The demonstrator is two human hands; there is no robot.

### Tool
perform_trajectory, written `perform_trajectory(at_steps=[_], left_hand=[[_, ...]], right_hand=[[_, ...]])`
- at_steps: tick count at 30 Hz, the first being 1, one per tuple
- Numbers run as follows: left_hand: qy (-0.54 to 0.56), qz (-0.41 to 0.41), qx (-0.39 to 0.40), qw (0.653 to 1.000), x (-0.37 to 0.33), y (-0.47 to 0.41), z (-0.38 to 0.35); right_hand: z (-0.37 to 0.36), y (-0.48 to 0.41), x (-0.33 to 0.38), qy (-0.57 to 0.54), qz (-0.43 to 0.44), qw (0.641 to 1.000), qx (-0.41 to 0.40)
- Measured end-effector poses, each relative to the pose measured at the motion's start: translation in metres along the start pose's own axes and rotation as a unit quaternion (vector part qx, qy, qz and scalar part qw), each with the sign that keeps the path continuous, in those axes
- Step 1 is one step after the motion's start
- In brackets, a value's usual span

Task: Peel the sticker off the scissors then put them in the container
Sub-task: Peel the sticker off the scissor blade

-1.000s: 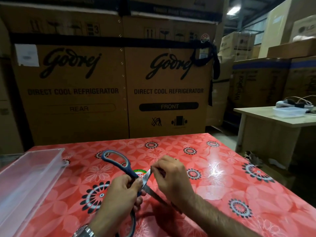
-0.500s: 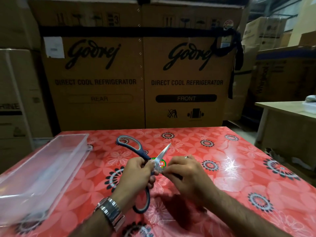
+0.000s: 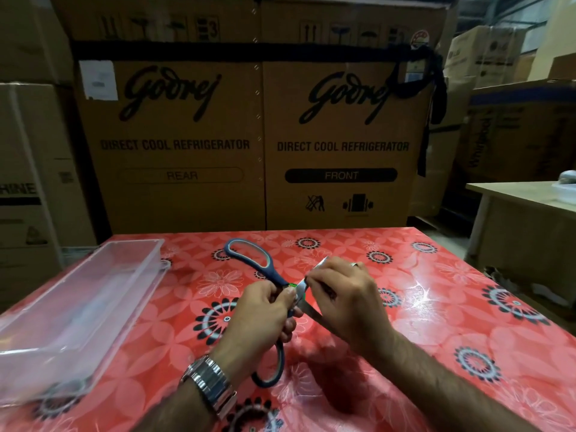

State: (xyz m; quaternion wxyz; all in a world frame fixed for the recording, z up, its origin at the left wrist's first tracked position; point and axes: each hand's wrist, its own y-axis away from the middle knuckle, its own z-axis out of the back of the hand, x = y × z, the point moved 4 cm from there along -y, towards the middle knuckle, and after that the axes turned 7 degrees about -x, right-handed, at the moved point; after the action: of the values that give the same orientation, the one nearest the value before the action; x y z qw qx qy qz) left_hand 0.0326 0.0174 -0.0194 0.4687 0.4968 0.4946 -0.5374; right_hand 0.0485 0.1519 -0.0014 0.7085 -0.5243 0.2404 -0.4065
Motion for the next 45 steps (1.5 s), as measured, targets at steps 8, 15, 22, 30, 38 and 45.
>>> perform_trajectory(at_steps=[8,15,22,30,38,45], left_hand=[[0.0,-0.023,0.005,1.0,-0.005,0.001,0.003],[-0.024,-0.009,0.005,1.0,-0.001,0.004,-0.003],[-0.016,-0.002,0.006,1.0,-0.001,0.004,-0.002],[-0.034,-0.001,-0.002,0.999,0.001,0.002,-0.002],[-0.015,0.006,0.027,0.999,-0.002,0.007,-0.004],[-0.023,0.003,0.011,1.0,0.0,0.004,-0.002]], right_hand=[[-0.001,-0.001,0.004,-0.034,-0.023,0.999,-0.001],[0.011,-0.014,-0.053,-0.006,-0.102,0.994,-0.049],[0.0,0.002,-0.014,-0.035,-0.013,0.999,0.012],[0.0,0.0,-0.028,-0.02,-0.042,0.999,-0.011],[0.006,-0.009,-0.059,0.008,-0.076,0.997,-0.032],[0.001,0.005,-0.018,-0.041,0.004,0.999,0.008]])
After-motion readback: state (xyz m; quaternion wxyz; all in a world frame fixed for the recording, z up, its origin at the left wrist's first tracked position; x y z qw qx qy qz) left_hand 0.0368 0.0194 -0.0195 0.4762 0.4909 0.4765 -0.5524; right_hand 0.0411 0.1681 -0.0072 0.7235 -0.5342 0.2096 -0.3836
